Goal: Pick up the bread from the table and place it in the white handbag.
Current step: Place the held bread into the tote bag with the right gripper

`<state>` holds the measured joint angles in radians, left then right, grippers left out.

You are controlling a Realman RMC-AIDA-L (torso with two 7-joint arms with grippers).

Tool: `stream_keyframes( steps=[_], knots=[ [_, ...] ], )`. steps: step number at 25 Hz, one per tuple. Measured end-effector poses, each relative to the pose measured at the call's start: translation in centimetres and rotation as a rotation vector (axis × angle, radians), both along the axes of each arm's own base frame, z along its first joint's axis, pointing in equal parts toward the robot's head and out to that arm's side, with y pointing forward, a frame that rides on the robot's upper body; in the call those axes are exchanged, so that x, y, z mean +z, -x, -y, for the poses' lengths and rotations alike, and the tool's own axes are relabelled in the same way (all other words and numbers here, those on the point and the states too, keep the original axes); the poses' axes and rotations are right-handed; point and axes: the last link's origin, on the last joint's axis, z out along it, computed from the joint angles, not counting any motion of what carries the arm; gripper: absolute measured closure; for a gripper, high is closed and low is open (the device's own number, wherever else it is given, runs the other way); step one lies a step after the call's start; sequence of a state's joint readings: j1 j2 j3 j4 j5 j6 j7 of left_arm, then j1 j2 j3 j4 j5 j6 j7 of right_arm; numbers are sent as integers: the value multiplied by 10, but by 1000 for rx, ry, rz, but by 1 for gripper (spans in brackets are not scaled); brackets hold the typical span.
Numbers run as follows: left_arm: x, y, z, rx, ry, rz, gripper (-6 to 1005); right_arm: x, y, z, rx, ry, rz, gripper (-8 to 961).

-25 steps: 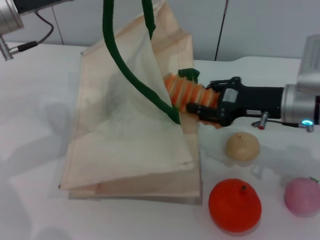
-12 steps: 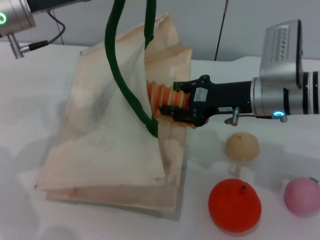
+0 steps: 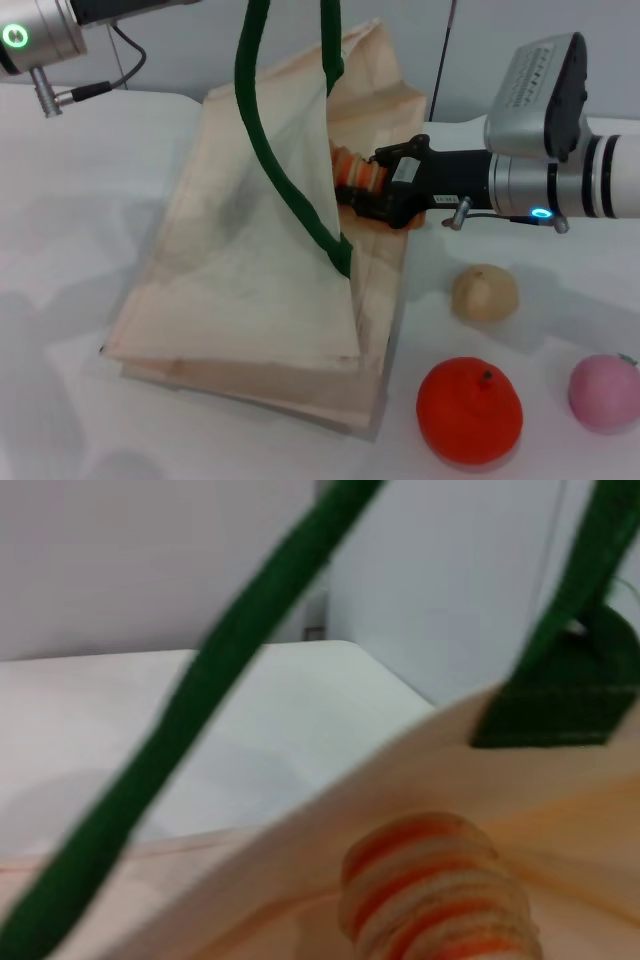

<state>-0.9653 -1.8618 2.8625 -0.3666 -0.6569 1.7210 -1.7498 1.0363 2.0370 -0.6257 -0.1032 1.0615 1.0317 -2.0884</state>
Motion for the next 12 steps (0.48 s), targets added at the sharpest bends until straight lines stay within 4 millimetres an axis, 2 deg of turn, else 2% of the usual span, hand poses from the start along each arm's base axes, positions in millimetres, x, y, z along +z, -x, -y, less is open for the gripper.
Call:
stream_keyframes(
  steps=[8,12],
  knots=[
    [0,-2,0,-5,2,1,796,-3,9,10,30,65,-47,599],
    [-2,-3,-1,-8,4,3,793,-2,13,8,30,63,-60,623]
  ],
)
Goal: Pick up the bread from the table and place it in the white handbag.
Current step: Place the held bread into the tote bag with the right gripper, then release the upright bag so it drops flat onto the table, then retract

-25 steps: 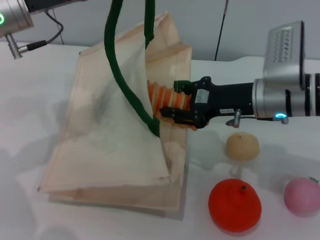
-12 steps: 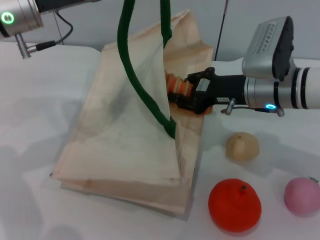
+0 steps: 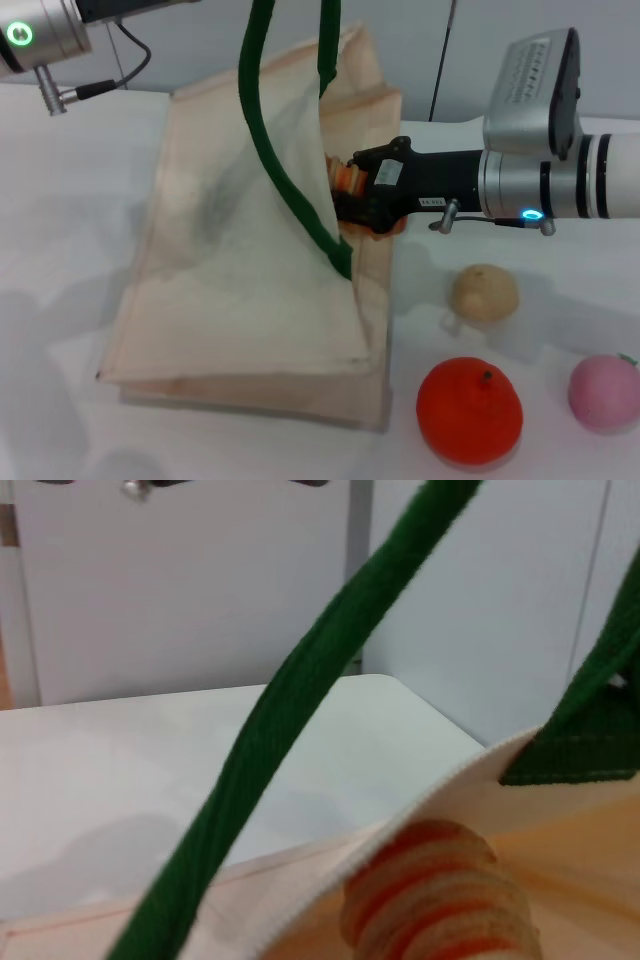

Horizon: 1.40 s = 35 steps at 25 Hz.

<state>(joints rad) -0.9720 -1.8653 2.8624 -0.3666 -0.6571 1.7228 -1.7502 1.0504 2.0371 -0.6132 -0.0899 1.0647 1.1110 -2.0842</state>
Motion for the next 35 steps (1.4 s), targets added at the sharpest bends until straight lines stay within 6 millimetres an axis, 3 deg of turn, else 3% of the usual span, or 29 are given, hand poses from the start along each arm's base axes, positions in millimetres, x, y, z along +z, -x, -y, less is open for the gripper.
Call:
stream_keyframes(
  steps=[3,14,19,25,35],
  knots=[
    [0,0,0,-1,0,1,792,-1,0,-1,-8,-6,1,657],
    [0,1,1,4,-3,5,785,3,-14,-5,-65,-52,6,202],
    [1,3,1,10,-5,5,782,11,-28,-5,-117,-88,-14,56],
    [3,8,2,23,-16,8,778,19,-46,-5,-165,-130,-15,60],
    [6,21,2,68,-41,-4,772,61,-96,-6,-319,-300,-82,69]
  ],
)
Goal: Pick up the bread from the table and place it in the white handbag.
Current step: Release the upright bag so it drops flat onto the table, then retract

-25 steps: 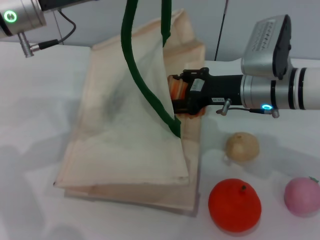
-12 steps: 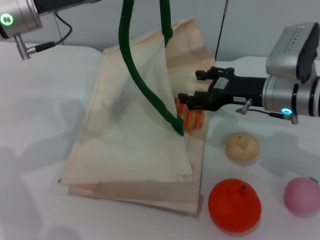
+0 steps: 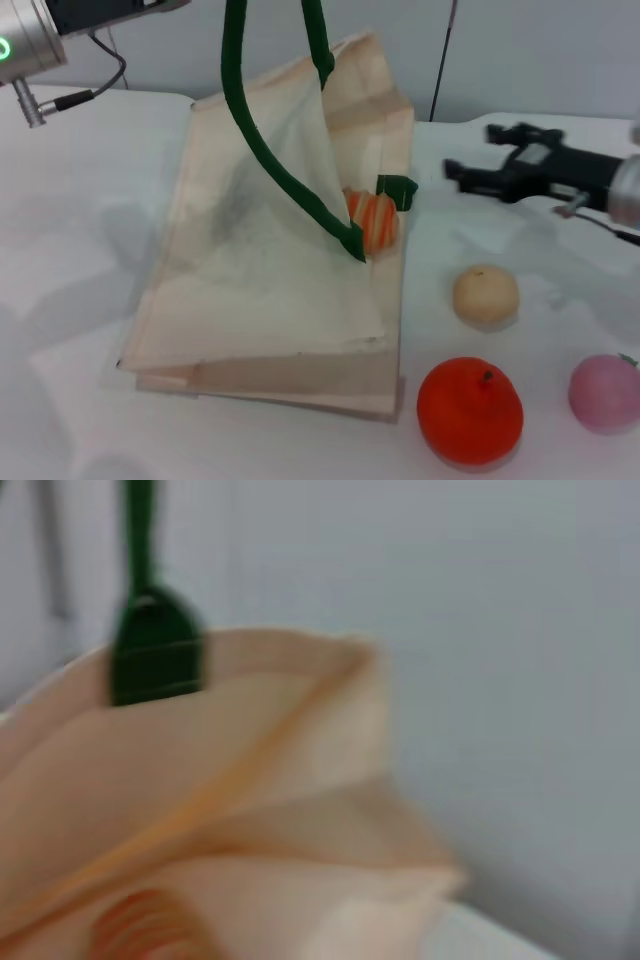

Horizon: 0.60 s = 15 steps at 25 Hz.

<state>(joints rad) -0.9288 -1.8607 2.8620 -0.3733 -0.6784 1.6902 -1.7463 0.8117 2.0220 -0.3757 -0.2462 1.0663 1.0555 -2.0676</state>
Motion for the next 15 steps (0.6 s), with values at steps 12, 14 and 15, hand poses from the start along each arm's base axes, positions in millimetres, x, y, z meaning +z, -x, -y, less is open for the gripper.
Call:
stream_keyframes(
  steps=[12,14,15],
  knots=[
    [-4,10,-3,57,-5,-34,765,38,-49,11,-180,-197,-99,69],
    [-6,11,-4,68,7,-50,764,39,-50,11,-182,-199,-101,69],
    [-8,11,-4,73,20,-61,763,39,-50,11,-182,-199,-101,69]
  ],
)
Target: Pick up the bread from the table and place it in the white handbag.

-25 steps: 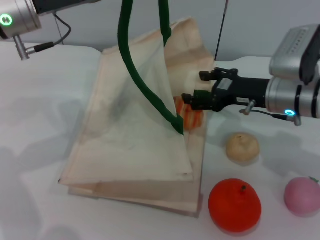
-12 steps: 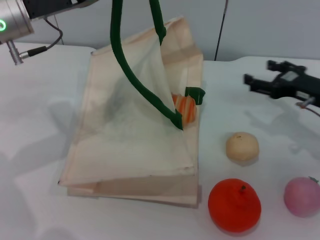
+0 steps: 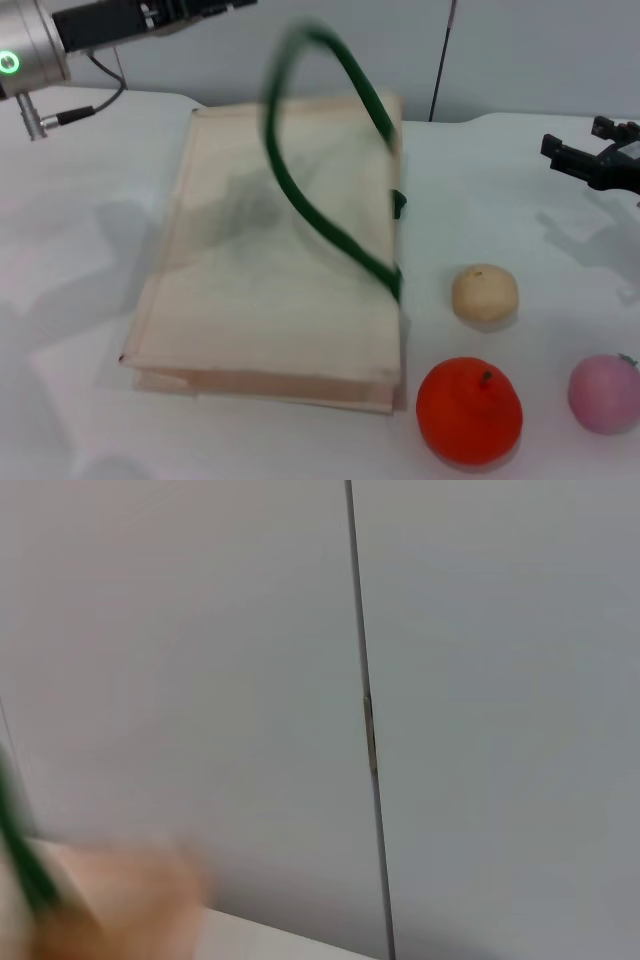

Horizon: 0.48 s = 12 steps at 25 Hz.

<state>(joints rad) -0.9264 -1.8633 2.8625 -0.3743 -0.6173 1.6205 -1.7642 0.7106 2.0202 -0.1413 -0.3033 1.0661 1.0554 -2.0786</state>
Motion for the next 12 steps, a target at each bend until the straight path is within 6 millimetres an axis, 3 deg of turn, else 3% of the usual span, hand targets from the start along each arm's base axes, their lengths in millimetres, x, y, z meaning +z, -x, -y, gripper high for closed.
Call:
stream_keyframes(
  steps=[2,8,12],
  knots=[
    [-2,0,-1,8,18,-16,762,0,0,0,0,0,0,69],
    [-2,0,-3,4,-1,-25,586,5,-4,0,-19,-46,-27,69],
    [0,2,1,-52,-137,15,429,7,-9,7,-14,-122,-67,69]
  ],
)
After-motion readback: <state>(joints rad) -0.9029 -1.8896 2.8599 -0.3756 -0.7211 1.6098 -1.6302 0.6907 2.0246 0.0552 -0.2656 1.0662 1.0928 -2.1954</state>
